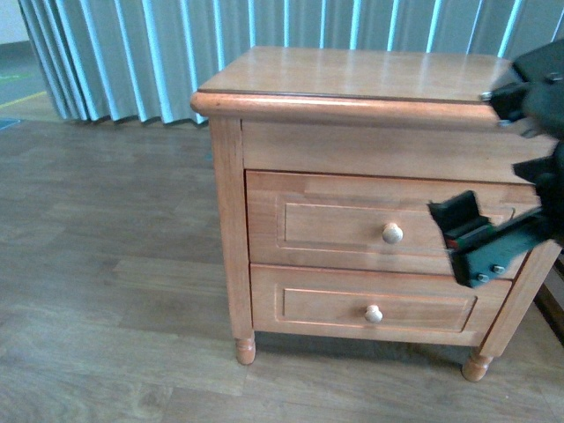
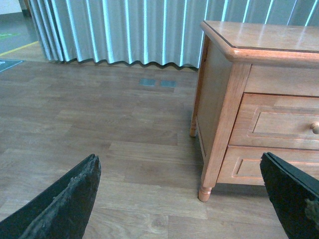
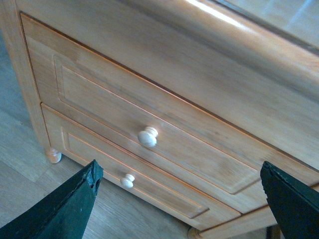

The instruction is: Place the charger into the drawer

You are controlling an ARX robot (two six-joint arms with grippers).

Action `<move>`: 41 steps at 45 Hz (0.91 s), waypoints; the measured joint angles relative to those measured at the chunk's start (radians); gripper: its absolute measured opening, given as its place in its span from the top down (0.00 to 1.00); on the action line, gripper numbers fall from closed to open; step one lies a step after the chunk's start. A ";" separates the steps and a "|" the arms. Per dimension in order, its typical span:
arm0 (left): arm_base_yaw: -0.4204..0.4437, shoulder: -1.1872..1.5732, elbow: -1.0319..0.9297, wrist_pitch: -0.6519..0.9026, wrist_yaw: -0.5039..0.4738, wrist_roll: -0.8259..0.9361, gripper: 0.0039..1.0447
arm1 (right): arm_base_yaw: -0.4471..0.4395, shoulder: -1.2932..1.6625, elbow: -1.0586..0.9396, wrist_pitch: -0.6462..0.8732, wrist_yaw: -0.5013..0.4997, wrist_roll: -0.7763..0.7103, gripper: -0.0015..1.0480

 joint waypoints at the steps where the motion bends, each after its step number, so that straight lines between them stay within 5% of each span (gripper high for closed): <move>1: 0.000 0.000 0.000 0.000 0.000 0.000 0.06 | -0.010 -0.031 -0.018 -0.008 -0.008 0.000 0.08; 33: 0.000 0.000 0.000 0.000 0.000 0.000 0.06 | -0.403 -0.821 -0.264 -0.428 -0.237 0.109 0.08; 41: 0.000 0.000 0.000 0.000 0.000 0.000 0.06 | -0.410 -0.826 -0.268 -0.429 -0.241 0.117 0.08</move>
